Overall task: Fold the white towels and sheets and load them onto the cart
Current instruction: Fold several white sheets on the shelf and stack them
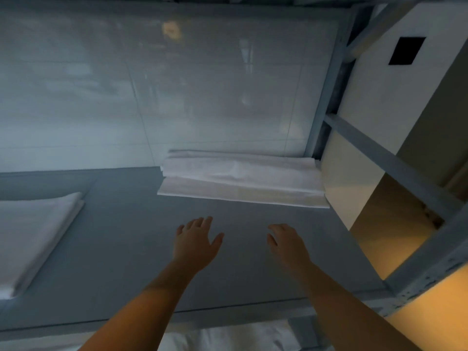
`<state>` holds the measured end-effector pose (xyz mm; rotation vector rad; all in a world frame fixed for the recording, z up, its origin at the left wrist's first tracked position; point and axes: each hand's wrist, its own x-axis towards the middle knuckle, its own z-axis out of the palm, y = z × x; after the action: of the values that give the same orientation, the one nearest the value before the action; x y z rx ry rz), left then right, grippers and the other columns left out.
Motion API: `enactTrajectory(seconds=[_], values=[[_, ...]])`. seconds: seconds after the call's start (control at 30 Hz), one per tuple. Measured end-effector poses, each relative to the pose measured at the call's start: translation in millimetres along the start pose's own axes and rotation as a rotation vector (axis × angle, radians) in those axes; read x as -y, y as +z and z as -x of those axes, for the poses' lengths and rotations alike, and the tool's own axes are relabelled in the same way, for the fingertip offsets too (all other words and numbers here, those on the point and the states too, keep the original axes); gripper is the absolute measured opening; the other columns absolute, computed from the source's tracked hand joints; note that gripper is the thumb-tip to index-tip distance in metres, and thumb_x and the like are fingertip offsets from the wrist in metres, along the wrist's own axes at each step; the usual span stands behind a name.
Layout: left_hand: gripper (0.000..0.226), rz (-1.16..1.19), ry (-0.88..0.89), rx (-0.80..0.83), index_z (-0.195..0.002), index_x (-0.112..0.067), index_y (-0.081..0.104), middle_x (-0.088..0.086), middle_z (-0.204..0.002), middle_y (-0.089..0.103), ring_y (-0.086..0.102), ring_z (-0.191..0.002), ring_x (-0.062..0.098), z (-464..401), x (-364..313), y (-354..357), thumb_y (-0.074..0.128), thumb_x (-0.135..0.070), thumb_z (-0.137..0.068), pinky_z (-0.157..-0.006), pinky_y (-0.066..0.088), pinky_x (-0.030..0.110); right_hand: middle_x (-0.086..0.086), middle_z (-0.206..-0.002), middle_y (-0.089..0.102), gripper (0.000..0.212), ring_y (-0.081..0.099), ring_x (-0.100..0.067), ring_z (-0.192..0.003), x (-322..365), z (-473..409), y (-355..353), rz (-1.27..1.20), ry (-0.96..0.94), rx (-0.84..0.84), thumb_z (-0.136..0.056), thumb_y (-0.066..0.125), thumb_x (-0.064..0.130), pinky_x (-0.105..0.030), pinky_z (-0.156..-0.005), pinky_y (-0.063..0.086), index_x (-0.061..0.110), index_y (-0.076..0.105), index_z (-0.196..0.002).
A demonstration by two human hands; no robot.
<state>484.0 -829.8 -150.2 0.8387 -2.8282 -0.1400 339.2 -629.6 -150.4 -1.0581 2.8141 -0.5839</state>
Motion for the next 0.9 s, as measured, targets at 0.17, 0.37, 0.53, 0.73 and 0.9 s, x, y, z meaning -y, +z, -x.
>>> enactTrajectory(seconds=[0.17,0.37,0.53,0.73,0.9], values=[[0.072,-0.042,-0.031,0.0,-0.149,-0.026,0.027,0.003,-0.153,0.032,0.027,-0.142,0.022,-44,-6,63,0.033,-0.066,-0.089,-0.113,0.018,0.043,-0.008,-0.143,0.043,0.04,0.039,-0.026,-0.13,-49,-55,34,0.071,-0.064,-0.054,-0.095,0.048,0.025,-0.035,-0.105,0.033,0.015,0.05,-0.135],[0.087,-0.039,-0.015,0.047,-0.152,-0.032,0.004,0.004,-0.161,0.002,-0.001,-0.148,0.023,-119,10,119,0.036,-0.074,-0.083,-0.116,0.004,0.052,0.002,-0.16,0.01,0.057,0.008,-0.02,-0.147,-88,-136,63,0.086,-0.11,-0.048,-0.097,0.046,0.039,-0.045,-0.117,0.01,0.026,0.027,-0.149],[0.084,-0.078,-0.033,0.061,-0.152,-0.035,0.001,-0.001,-0.161,-0.004,-0.007,-0.148,0.022,-177,25,133,0.03,-0.075,-0.084,-0.116,-0.002,0.052,0.012,-0.159,-0.014,0.066,-0.009,-0.022,-0.147,-92,-184,83,0.31,-0.045,0.171,-0.089,0.016,0.072,-0.066,-0.11,-0.004,0.049,-0.004,-0.147],[0.074,-0.085,-0.048,0.082,-0.152,-0.037,0.011,-0.001,-0.161,0.009,0.007,-0.147,0.022,-193,36,138,0.026,-0.072,-0.088,-0.118,0.004,0.046,0.014,-0.159,-0.01,0.07,-0.006,-0.022,-0.148,-96,-193,91,0.368,-0.031,0.162,-0.08,0.004,0.082,-0.068,-0.107,-0.003,0.055,-0.006,-0.143],[0.075,-0.104,-0.024,0.103,-0.151,-0.036,0.016,0.001,-0.16,0.015,0.014,-0.146,0.024,-175,36,126,0.026,-0.073,-0.087,-0.118,0.01,0.043,0.015,-0.16,-0.005,0.066,-0.002,-0.02,-0.148,-94,-181,89,0.358,-0.049,0.148,-0.082,0.007,0.079,-0.067,-0.109,0.001,0.056,-0.002,-0.143]])
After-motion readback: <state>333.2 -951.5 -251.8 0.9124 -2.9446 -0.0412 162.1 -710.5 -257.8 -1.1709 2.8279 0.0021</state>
